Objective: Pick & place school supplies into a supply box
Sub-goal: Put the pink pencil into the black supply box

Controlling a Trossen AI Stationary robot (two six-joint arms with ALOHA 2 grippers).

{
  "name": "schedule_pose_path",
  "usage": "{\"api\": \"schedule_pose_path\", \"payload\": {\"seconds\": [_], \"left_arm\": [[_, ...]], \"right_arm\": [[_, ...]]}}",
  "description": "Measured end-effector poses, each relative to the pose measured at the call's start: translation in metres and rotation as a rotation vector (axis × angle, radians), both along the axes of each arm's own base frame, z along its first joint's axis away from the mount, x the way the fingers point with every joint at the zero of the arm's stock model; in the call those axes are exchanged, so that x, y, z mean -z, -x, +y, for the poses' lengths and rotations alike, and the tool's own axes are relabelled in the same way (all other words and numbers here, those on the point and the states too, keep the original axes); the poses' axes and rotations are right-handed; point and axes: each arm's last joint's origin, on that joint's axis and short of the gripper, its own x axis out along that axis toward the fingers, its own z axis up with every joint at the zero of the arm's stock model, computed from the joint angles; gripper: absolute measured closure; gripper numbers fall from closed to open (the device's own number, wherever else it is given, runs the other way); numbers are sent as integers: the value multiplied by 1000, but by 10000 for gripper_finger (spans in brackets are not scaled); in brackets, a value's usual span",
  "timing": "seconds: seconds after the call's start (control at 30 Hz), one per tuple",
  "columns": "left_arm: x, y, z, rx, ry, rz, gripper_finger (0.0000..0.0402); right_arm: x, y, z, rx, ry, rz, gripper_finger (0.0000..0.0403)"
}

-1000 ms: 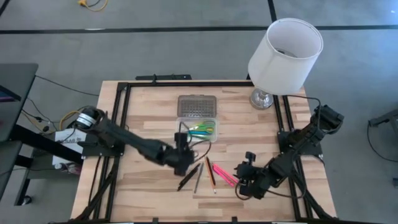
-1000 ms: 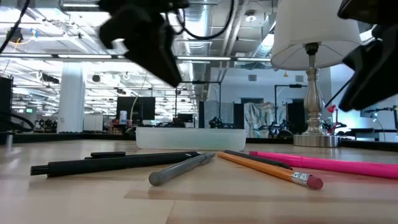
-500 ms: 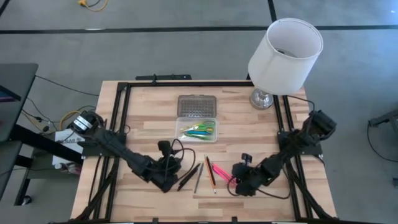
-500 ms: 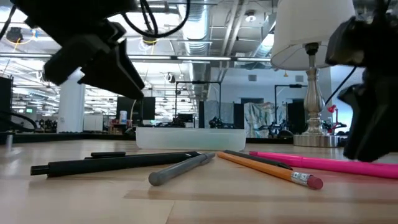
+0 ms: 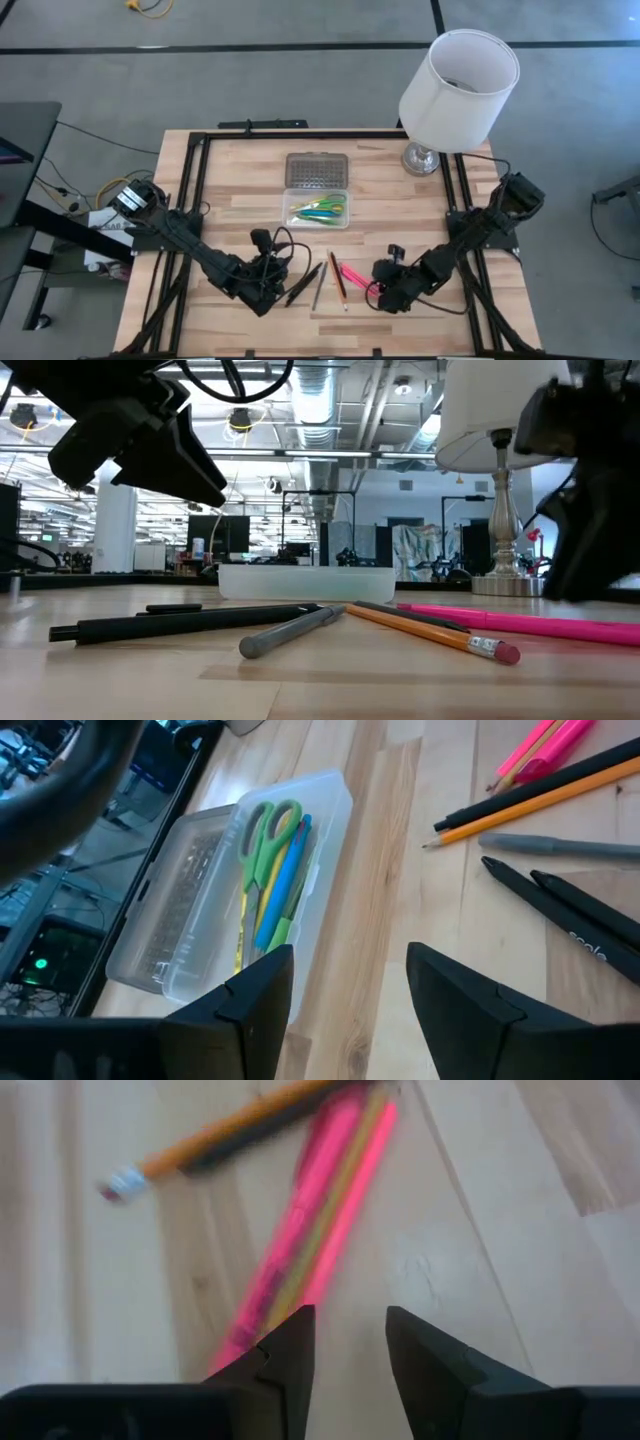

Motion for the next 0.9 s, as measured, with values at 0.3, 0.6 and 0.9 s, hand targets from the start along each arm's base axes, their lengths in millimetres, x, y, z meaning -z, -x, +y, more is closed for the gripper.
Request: {"api": "schedule_pose_path", "payload": {"seconds": [0.3,0.6,0.9], "left_arm": [[0,0,0,-5,2,1,209],[0,0,0,-5,2,1,210],[0,0,0,-6,2,1,210]], "right_arm": [[4,-5,5,-31,-30,-23,285],[12,-6,5,-24,-31,9,285],[14,-3,3,1,-18,37,285]]}}
